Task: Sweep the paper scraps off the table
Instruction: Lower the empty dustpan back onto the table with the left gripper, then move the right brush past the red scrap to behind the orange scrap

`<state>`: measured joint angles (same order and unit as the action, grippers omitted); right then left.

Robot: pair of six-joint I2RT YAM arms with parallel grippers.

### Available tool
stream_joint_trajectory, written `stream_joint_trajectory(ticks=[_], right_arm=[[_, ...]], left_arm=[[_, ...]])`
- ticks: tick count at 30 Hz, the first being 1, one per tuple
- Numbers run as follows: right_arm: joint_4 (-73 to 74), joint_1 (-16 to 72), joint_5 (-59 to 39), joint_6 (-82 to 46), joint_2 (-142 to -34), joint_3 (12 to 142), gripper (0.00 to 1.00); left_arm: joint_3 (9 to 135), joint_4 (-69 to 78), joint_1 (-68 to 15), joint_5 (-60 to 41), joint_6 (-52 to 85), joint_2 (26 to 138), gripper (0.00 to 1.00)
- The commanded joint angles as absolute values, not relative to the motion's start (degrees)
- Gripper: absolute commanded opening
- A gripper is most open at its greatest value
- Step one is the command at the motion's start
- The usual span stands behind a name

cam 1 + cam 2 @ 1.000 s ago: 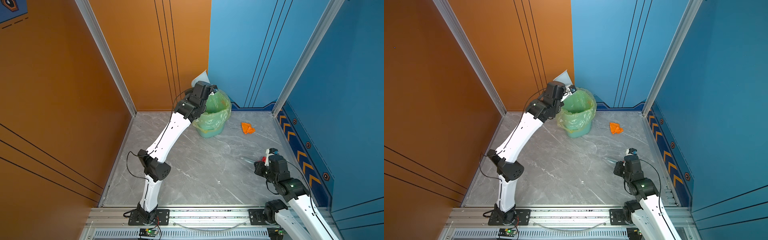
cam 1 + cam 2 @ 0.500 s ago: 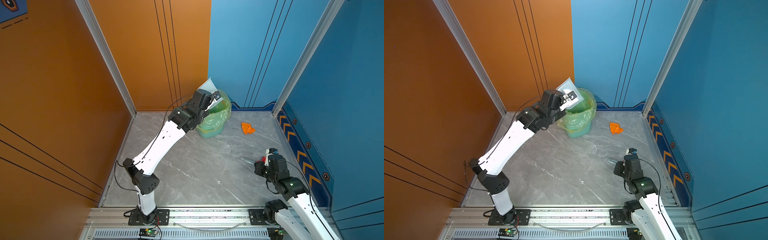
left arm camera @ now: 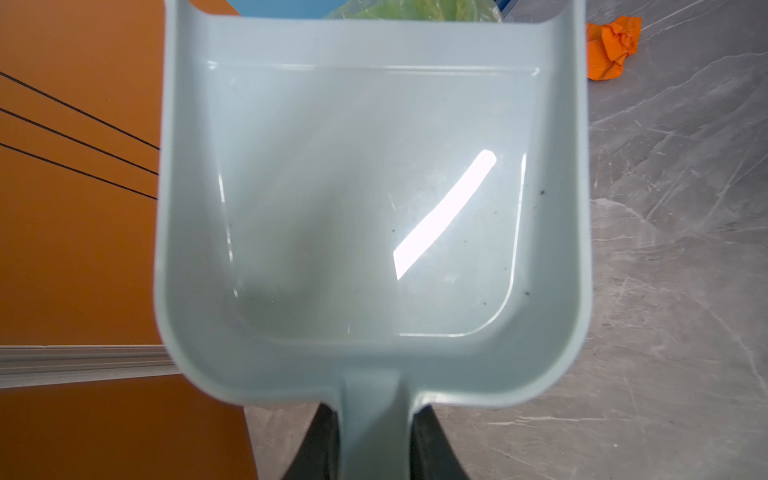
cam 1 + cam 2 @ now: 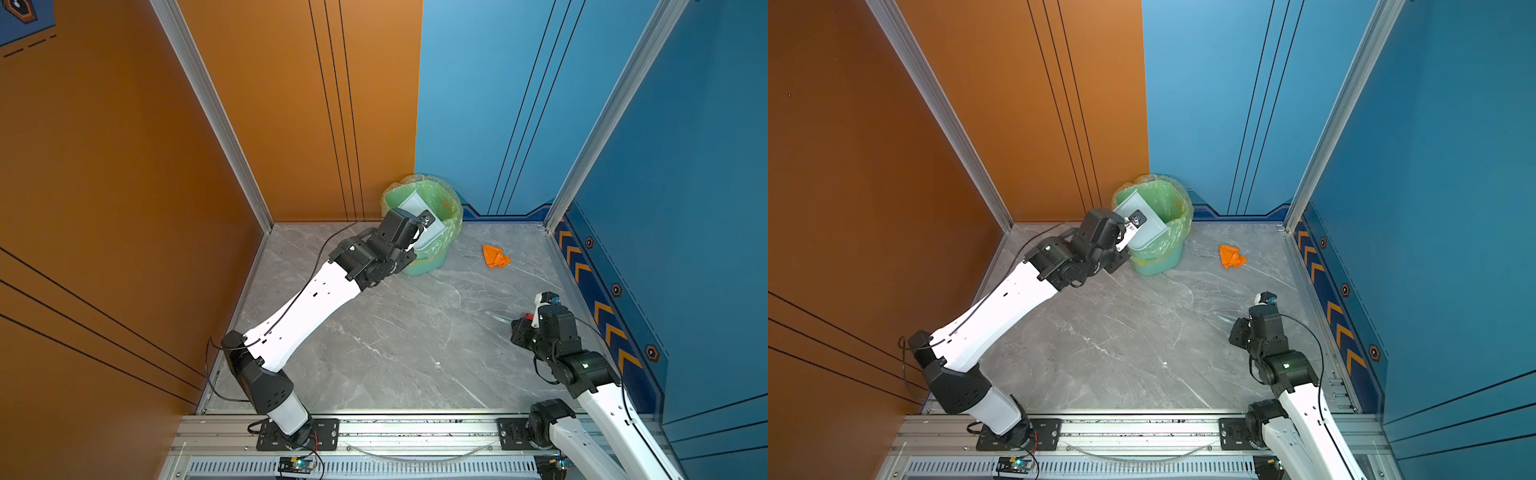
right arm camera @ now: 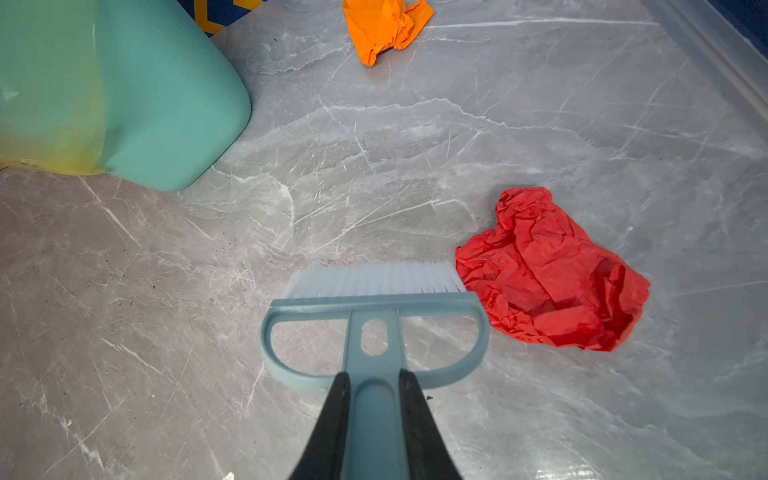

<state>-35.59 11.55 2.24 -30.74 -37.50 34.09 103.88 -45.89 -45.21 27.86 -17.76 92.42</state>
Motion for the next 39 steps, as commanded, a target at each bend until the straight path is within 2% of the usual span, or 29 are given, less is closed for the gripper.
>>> stream_joint_trajectory(ticks=[1, 9, 18, 39], right_arm=[[-36.58, 11.03, 4.13, -29.54, -38.53, 36.69, 0.0], [-35.56, 10.68, 4.65, -28.39, -42.39, 39.49, 0.0], [-32.08, 10.04, 4.64, -27.91, -47.56, 42.2, 0.0], [-22.66, 3.62, 5.51, -27.6, -58.95, 49.78, 0.0]], left_arm=[[100.37, -44.71, -46.64, 24.98, -12.59, 89.42, 0.0], [89.14, -40.25, -48.33, 16.86, -4.84, 84.77, 0.0], [77.96, -34.21, -50.26, 12.27, 3.09, 82.52, 0.0], [69.58, -28.67, -53.29, 7.73, 10.02, 92.42, 0.0]])
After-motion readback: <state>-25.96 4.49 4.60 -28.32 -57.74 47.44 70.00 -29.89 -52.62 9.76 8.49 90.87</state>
